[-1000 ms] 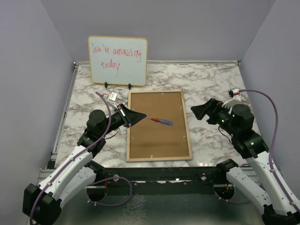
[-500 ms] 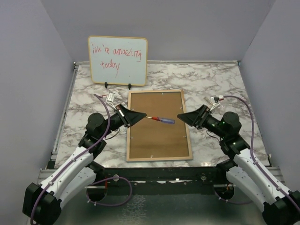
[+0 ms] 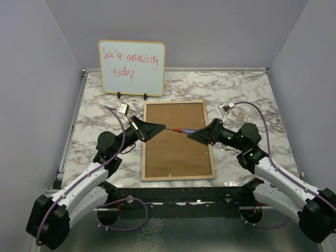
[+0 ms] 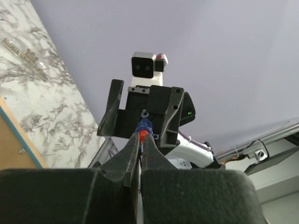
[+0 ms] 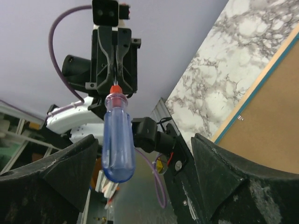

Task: Take the photo out of the frame
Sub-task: Pick up the screwdriver from the center of the board.

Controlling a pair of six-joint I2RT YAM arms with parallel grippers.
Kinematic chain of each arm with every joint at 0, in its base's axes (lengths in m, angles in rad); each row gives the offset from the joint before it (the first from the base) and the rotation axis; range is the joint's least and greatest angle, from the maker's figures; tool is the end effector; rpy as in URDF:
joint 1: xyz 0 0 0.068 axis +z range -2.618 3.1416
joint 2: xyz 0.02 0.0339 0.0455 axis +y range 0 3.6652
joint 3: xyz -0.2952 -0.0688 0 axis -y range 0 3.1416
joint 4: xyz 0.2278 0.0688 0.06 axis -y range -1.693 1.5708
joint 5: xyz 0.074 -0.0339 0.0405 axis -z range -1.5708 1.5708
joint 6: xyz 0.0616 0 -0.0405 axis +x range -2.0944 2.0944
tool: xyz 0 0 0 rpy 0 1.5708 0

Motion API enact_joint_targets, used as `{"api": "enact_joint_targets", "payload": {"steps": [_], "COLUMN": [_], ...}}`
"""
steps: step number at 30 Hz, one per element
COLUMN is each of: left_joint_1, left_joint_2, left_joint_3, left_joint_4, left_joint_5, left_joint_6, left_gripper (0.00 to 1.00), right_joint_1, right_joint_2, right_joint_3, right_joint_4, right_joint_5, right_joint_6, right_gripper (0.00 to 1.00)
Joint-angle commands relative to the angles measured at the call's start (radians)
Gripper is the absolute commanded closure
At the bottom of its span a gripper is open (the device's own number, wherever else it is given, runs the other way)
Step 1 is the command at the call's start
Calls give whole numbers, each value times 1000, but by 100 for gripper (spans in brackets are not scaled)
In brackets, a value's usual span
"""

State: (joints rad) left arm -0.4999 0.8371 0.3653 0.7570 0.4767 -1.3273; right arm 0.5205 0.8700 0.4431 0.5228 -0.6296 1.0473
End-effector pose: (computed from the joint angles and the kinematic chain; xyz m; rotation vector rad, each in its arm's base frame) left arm 0.1410 -0.1092 0.3189 -0.1573 1.5684 -1.8076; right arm 0.1425 0.1235 0.3113 -0.1419 1.7524 1.6679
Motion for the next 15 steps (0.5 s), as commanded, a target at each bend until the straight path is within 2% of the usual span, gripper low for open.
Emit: {"api": "enact_joint_targets", "payload": {"steps": [1,7,15], "left_joint_1": [-19,-23,-25], "left_joint_2": [8,9,14], "left_joint_3": [-31,-39,-43], "left_joint_4": [150,170,180], "left_joint_5": [-11,-19,-21], "left_joint_6": [-59,-67,-74], "left_gripper": [100,100,100], "right_joint_1": [50,57,81], "right_joint_2": [48,84,153], "right_joint_3": [41,81,84], "right_joint_4": [106,140,236], "right_joint_5": [14,20,-13], "right_joint_6": [-7,-2,42], "right_gripper": [16,20,41]}}
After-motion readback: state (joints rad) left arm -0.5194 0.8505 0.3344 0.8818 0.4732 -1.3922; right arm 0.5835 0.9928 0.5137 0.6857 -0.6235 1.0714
